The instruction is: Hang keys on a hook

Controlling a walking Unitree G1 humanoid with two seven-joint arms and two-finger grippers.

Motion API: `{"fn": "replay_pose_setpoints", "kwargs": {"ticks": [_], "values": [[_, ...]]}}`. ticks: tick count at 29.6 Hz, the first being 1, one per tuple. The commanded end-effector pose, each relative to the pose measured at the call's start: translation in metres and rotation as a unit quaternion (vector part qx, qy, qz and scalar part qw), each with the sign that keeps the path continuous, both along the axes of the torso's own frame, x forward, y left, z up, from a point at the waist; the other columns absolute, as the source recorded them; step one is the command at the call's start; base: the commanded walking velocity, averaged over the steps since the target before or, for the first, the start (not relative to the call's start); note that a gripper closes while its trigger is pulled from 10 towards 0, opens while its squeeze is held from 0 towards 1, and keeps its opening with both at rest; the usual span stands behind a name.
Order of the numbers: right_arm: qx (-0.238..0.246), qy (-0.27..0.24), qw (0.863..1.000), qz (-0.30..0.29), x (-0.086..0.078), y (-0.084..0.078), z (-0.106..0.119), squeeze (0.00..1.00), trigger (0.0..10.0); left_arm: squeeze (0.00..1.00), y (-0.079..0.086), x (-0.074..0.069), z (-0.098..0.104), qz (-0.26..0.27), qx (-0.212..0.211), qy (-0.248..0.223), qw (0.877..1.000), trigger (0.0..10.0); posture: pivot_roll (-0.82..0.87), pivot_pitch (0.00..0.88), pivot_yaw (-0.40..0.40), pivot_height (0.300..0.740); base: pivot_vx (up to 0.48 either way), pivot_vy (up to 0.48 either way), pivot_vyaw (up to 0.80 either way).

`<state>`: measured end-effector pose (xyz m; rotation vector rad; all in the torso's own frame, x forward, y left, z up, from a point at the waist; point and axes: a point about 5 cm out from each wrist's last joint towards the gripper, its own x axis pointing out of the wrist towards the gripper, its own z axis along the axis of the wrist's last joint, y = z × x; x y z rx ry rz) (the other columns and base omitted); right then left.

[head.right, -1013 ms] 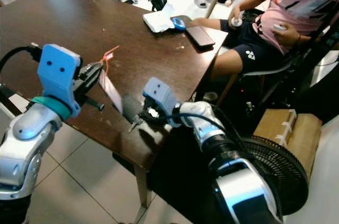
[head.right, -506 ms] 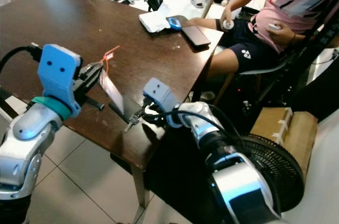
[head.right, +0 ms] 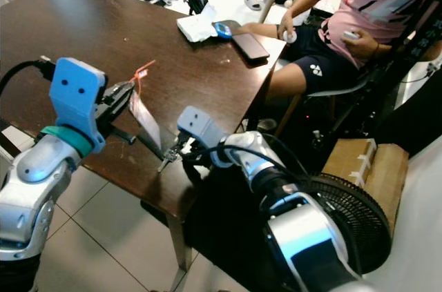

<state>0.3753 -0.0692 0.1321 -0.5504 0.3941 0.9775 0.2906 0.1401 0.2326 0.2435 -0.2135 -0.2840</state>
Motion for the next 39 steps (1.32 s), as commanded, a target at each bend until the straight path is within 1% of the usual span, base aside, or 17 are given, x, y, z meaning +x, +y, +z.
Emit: {"fn": "replay_pose_setpoints", "kwargs": {"ticks": [1, 3, 9, 12, 14, 15, 16, 18, 20, 21, 22, 23, 25, 26, 30, 36, 39], "values": [[0.032, -0.016, 0.999, 0.002, 0.002, 0.01, 0.008, 0.0, 10.0, 0.0, 0.001, -0.004, 0.0, 0.002, -0.002, 0.001, 1.0, 10.0, 0.12, 0.038, 0.029, 0.74, 0.0, 0.0, 0.0], [0.061, -0.011, 0.998, 0.013, 0.0, 0.018, 0.01, 0.0, 10.0, 0.0, 0.001, -0.004, 0.0, 0.002, -0.002, 0.001, 1.0, 10.0, 0.12, 0.038, 0.029, 0.74, 0.0, 0.0, 0.0], [0.063, -0.01, 0.997, 0.04, -0.005, 0.025, 0.007, 0.0, 10.0, 0.0, 0.001, -0.003, 0.0, 0.002, -0.002, 0.002, 1.0, 10.0, 0.12, 0.045, 0.033, 0.74, 0.0, 0.0, 0.0], [0.044, -0.006, 0.998, 0.052, -0.008, 0.028, 0.002, 0.0, 10.0, 0.0, 0.001, -0.004, 0.0, 0.003, -0.002, 0.002, 1.0, 10.0, 0.12, 0.045, 0.033, 0.74, 0.0, 0.0, 0.0], [0.044, -0.006, 0.998, 0.052, -0.008, 0.028, 0.002, 0.0, 10.0, 0.0, 0.001, -0.004, 0.0, 0.003, -0.002, 0.002, 1.0, 10.0, 0.12, 0.045, 0.033, 0.74, 0.0, 0.0, 0.0], [0.022, -0.005, 0.998, 0.056, -0.008, 0.027, -0.001, 0.0, 10.0, 0.0, 0.001, -0.004, 0.001, 0.003, -0.002, 0.002, 1.0, 10.0, 0.13, 0.046, 0.031, 0.74, 0.0, 0.0, 0.0], [0.022, -0.005, 0.998, 0.056, -0.008, 0.027, -0.001, 0.0, 10.0, 0.0, 0.001, -0.004, 0.001, 0.003, -0.002, 0.002, 1.0, 10.0, 0.13, 0.046, 0.031, 0.74, 0.0, 0.0, 0.0], [-0.033, -0.022, 0.998, 0.046, -0.006, 0.022, -0.005, 0.0, 10.0, 0.0, 0.002, -0.004, 0.001, 0.004, -0.002, 0.002, 1.0, 10.0, 0.12, 0.047, 0.032, 0.74, 0.0, 0.0, 0.0], [-0.033, -0.022, 0.998, 0.046, -0.006, 0.022, -0.005, 0.0, 10.0, 0.0, 0.002, -0.004, 0.001, 0.004, -0.002, 0.002, 1.0, 10.0, 0.12, 0.047, 0.032, 0.74, 0.0, 0.0, 0.0], [-0.051, -0.033, 0.997, 0.041, -0.005, 0.019, -0.006, 0.0, 10.0, 0.0, 0.002, -0.004, 0.001, 0.005, -0.002, 0.003, 1.0, 10.0, 0.12, 0.047, 0.032, 0.74, 0.0, 0.0, 0.0], [-0.051, -0.033, 0.997, 0.041, -0.005, 0.019, -0.006, 0.0, 10.0, 0.0, 0.002, -0.004, 0.001, 0.005, -0.002, 0.003, 1.0, 10.0, 0.12, 0.047, 0.032, 0.74, 0.0, 0.0, 0.0], [-0.07, -0.048, 0.996, 0.029, -0.002, 0.013, -0.005, 0.0, 10.0, 0.0, 0.002, -0.004, 0.001, 0.004, -0.002, 0.003, 1.0, 10.0, 0.11, 0.052, 0.029, 0.74, 0.0, 0.0, 0.0], [-0.07, -0.048, 0.996, 0.029, -0.002, 0.013, -0.005, 0.0, 10.0, 0.0, 0.002, -0.004, 0.001, 0.004, -0.002, 0.003, 1.0, 10.0, 0.11, 0.052, 0.029, 0.74, 0.0, 0.0, 0.0], [-0.081, -0.056, 0.995, 0.022, 0.0, 0.008, -0.004, 0.0, 10.0, 0.0, 0.001, -0.004, 0.001, 0.004, -0.002, 0.003, 1.0, 10.0, 0.11, 0.051, 0.027, 0.74, 0.0, 0.0, 0.0], [-0.091, -0.06, 0.994, 0.015, 0.002, 0.001, -0.003, 0.0, 10.0, 0.0, 0.001, -0.003, 0.001, 0.004, -0.003, 0.003, 1.0, 10.0, 0.11, 0.052, 0.026, 0.74, 0.0, 0.0, 0.0], [-0.087, -0.055, 0.995, 0.008, 0.002, 0.0, -0.004, 0.0, 10.0, 0.0, 0.001, -0.003, 0.001, 0.005, -0.003, 0.003, 1.0, 10.0, 0.11, 0.052, 0.027, 0.74, 0.0, 0.0, 0.0], [-0.066, -0.048, 0.997, -0.014, 0.004, -0.001, -0.003, 0.0, 10.0, 0.0, 0.002, -0.003, 0.001, 0.006, -0.003, 0.004, 1.0, 10.0, 0.11, 0.053, 0.029, 0.74, 0.0, 0.0, 0.0]]}}
